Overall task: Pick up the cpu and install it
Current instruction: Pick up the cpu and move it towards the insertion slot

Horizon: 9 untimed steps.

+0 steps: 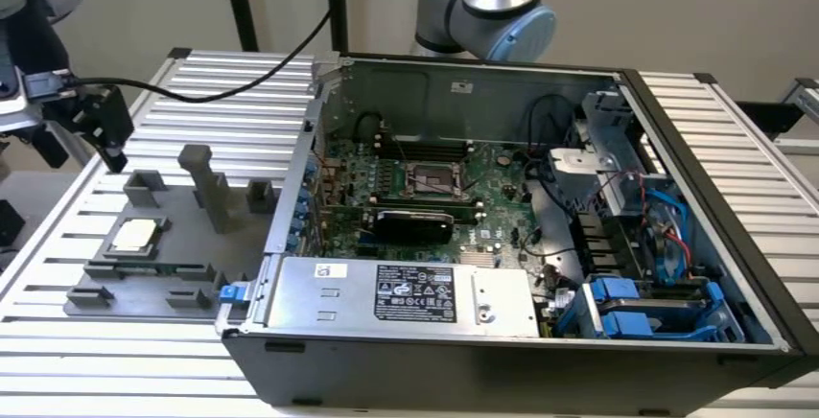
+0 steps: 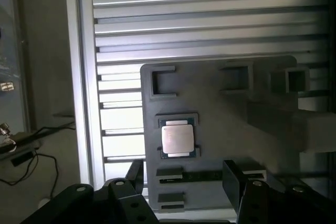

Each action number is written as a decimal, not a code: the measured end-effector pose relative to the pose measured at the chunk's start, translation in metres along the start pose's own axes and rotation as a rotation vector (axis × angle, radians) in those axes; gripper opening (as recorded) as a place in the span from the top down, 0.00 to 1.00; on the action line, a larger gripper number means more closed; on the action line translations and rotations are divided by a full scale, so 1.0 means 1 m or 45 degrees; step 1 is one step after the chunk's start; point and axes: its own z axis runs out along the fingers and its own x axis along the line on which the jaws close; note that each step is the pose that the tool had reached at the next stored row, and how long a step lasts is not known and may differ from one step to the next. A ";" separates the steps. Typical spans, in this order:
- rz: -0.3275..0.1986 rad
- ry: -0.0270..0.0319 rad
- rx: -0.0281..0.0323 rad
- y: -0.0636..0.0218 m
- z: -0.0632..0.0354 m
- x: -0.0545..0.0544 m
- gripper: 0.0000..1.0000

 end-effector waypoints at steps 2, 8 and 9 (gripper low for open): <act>-0.001 0.0001 0.0000 -0.0001 0.0036 0.000 0.29; -0.007 0.0002 0.0000 -0.0002 0.0146 0.000 0.29; -0.008 0.0002 0.0000 -0.0003 0.0164 0.000 0.29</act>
